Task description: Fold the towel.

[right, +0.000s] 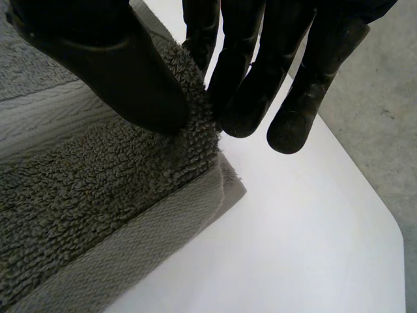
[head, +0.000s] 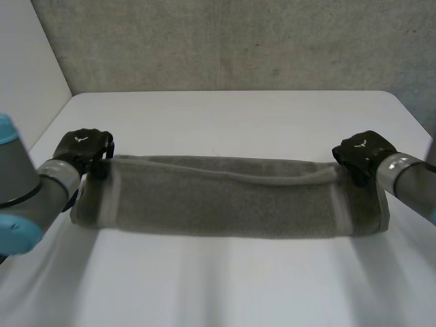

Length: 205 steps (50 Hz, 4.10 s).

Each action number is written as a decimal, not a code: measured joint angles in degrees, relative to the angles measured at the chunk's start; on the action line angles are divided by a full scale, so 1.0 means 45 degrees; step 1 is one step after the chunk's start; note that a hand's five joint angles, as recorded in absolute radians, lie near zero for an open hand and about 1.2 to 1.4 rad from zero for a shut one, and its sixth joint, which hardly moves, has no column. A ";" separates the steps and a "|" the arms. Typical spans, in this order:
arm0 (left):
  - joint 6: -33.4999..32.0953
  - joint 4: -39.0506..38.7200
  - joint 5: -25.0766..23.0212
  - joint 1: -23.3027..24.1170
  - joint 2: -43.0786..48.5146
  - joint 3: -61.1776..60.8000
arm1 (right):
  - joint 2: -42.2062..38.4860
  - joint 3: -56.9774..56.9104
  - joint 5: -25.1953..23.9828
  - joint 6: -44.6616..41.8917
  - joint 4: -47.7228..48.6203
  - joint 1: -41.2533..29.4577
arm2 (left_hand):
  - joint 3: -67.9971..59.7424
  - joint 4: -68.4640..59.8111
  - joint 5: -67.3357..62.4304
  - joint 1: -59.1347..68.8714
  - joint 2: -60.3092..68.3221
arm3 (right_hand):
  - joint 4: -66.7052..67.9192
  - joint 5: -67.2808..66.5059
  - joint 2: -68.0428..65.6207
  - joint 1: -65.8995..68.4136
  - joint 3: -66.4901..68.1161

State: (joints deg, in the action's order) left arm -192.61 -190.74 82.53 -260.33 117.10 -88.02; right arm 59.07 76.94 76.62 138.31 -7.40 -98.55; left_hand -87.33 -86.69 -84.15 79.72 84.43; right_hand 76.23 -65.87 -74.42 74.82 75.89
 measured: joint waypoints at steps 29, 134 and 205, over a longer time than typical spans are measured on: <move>-0.0019 0.0788 0.1709 0.1611 0.6113 0.7155 | -0.5558 -0.6707 0.3345 0.0120 -0.0001 -0.1395 | 1.1462 1.1193 1.0822 -0.9681 -1.0731 | -1.2823 1.3154 1.2281 -1.2243 -1.2690; 0.1154 -0.2867 0.2167 0.1001 -0.2911 -0.4437 | -0.3077 -0.3856 0.4825 -0.1149 0.3053 -1.0629 | 1.5845 1.5503 1.5455 -1.3956 -1.5129 | -0.4319 0.4367 0.3962 -0.3943 -0.4166; 0.1295 -0.3371 0.2292 0.2499 -0.3227 -0.2356 | -0.2555 -0.1508 0.3171 -0.3097 0.3022 -1.1026 | 1.5972 1.5604 1.5605 -1.4082 -1.5258 | -0.6624 0.6745 0.6517 -0.6450 -0.6492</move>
State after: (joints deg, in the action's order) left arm -186.78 -205.91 92.85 -249.08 102.58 -98.62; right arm 47.57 70.16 90.89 124.37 6.20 -148.16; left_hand -15.45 -16.47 -13.93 16.35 15.77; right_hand 46.42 -35.51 -45.10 45.80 46.68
